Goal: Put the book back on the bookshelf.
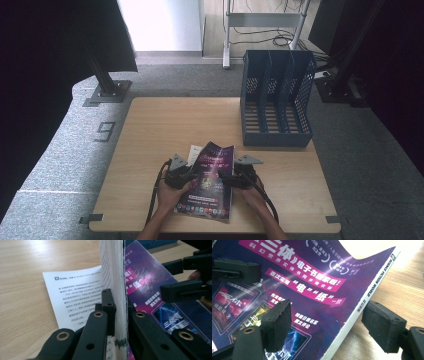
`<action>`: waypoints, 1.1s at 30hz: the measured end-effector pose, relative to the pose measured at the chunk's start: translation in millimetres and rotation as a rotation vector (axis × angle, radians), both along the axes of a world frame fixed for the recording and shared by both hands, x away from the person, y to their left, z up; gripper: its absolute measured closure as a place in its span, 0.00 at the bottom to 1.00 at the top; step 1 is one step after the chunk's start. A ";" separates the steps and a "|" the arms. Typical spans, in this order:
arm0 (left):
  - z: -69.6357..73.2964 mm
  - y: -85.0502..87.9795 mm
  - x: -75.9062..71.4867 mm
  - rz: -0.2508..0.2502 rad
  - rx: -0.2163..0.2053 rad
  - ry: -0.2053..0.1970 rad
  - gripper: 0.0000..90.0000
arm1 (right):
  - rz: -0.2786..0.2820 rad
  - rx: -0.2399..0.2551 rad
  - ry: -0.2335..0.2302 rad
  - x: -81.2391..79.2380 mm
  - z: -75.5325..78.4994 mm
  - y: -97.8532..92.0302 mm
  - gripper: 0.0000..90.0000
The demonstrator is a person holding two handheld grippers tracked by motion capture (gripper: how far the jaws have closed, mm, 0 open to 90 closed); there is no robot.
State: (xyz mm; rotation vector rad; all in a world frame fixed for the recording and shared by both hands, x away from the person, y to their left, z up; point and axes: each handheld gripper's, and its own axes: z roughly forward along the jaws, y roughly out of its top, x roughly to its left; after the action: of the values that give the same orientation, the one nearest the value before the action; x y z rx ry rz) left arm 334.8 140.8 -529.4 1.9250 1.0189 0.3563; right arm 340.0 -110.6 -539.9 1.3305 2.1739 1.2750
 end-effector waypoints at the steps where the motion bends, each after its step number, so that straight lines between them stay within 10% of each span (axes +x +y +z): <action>1: -1.1 -0.4 0.5 0.003 0.005 0.003 0.96 | -0.001 0.000 0.003 0.2 0.1 0.4 0.26; 22: -8.7 5.1 12.5 -0.009 -0.016 0.089 0.95 | -0.001 -0.035 0.074 21.2 -10.2 6.3 0.31; 33: -9.6 5.9 14.6 -0.012 -0.017 0.099 0.95 | 0.009 0.048 0.107 43.8 -10.8 2.6 0.41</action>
State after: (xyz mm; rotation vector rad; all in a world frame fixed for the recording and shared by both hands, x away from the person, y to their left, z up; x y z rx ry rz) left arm 349.5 146.7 -538.9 1.9481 1.0709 0.2469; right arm 383.8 -108.0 -550.7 1.4400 2.2354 1.2951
